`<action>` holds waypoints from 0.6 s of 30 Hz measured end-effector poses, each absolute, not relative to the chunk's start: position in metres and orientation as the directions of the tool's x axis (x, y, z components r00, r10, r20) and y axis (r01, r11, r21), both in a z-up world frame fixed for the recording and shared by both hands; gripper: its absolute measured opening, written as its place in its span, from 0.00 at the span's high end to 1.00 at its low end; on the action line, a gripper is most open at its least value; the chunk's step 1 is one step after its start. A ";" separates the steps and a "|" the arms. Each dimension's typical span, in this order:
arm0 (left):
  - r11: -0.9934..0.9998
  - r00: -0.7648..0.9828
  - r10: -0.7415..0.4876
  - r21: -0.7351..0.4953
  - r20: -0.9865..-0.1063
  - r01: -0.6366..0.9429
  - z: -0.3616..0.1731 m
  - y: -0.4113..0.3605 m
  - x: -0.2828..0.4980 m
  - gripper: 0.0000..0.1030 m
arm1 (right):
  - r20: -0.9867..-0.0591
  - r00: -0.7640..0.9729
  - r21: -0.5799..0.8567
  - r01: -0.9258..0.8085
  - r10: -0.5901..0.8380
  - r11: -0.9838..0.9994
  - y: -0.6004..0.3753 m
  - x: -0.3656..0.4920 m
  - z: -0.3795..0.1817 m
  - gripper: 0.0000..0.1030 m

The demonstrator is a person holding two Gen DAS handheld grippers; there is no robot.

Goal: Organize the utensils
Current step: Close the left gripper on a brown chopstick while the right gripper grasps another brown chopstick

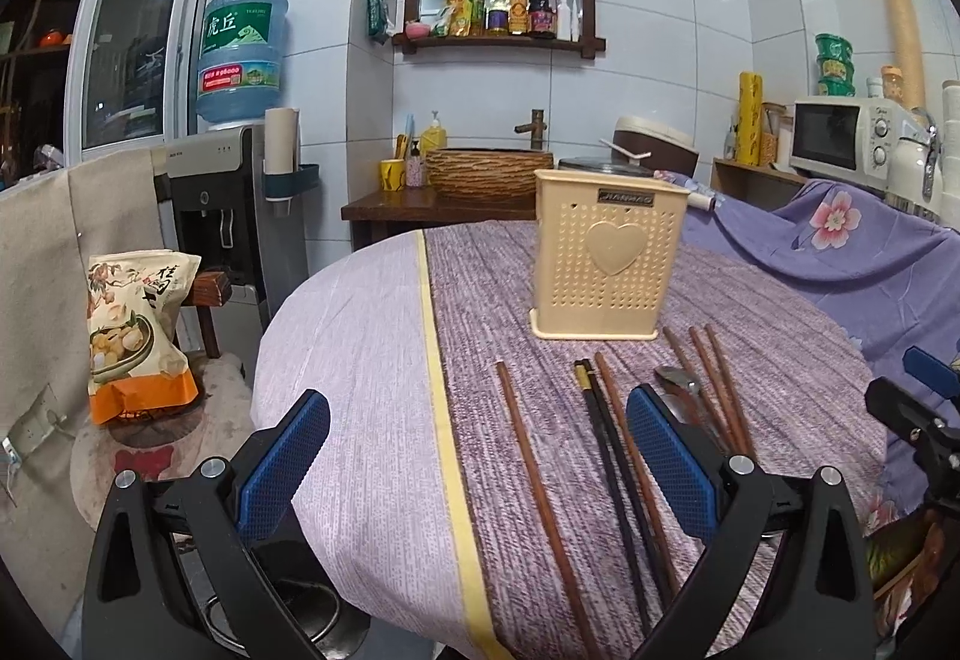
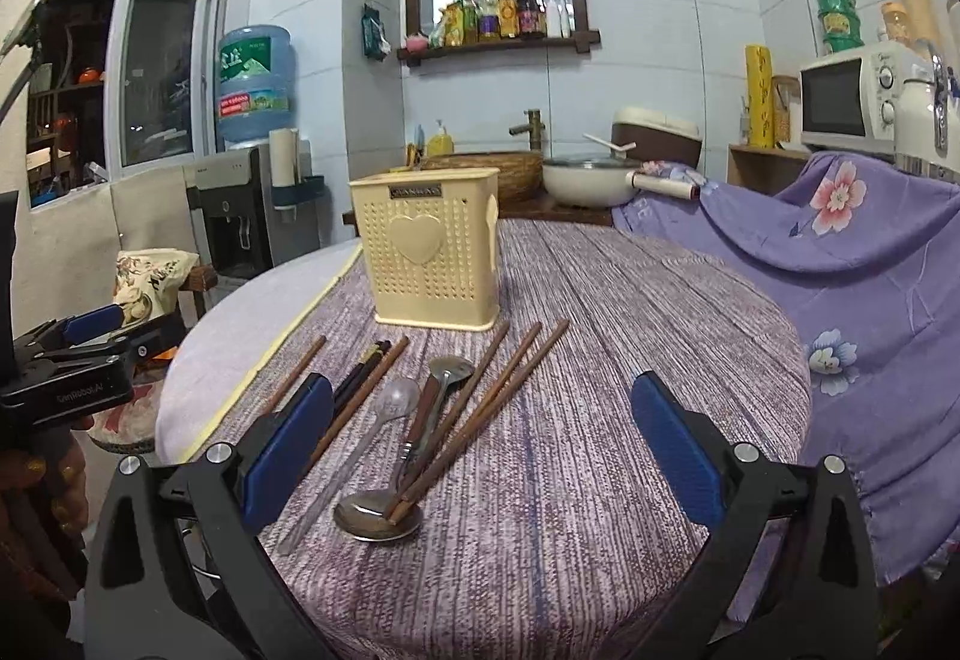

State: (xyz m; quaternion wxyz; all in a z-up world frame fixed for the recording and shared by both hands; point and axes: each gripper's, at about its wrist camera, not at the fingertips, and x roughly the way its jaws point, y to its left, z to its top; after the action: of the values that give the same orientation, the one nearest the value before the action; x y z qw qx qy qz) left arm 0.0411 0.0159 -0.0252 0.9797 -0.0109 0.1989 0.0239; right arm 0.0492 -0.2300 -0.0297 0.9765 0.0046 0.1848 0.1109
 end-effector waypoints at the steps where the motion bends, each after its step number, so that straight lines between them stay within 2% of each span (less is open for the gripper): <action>1: 0.998 0.914 0.052 -0.007 -0.401 -0.060 -0.027 0.018 0.046 0.06 | -0.371 0.905 0.047 -0.208 0.211 0.977 -0.231 0.054 -0.030 0.05; 9: 0.998 0.868 0.050 0.000 -0.494 -0.057 -0.041 0.028 0.082 0.06 | -0.500 0.850 0.086 -0.139 0.164 0.987 -0.243 0.100 -0.044 0.05; 13: 0.999 0.845 0.032 -0.004 -0.533 -0.040 -0.046 0.028 0.100 0.06 | -0.562 0.813 0.062 -0.139 0.149 0.988 -0.237 0.125 -0.052 0.05; 15: 0.999 0.835 0.022 -0.009 -0.550 -0.032 -0.048 0.030 0.109 0.06 | -0.577 0.802 0.055 -0.153 0.157 0.987 -0.232 0.136 -0.052 0.06; 18: 1.000 0.822 0.009 -0.014 -0.569 -0.021 -0.049 0.031 0.123 0.06 | -0.609 0.779 0.056 -0.146 0.150 0.988 -0.226 0.159 -0.051 0.13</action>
State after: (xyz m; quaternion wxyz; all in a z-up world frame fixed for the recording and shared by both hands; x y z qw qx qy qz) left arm 0.1231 0.0308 -0.0486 0.9544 -0.0098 0.2982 0.0077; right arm 0.1588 -0.2263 -0.0515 0.9430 0.0027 0.3233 0.0786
